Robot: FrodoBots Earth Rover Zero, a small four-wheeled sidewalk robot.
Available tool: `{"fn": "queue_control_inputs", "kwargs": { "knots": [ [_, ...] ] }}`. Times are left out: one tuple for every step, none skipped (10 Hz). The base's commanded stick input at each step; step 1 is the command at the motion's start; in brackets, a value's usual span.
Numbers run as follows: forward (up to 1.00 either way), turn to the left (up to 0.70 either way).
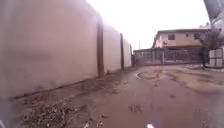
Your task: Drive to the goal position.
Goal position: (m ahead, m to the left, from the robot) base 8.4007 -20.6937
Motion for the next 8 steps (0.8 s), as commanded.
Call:
{"fn": "queue_control_inputs", "kwargs": {
  "knots": [
    [0.6,-0.15],
    [0.6,-0.15],
    [0.6,-0.15],
    [0.6,-0.15],
    [0.6,-0.15],
    [0.6,-0.15],
    [0.6,-0.15],
    [0.6,-0.15]
  ]
}}
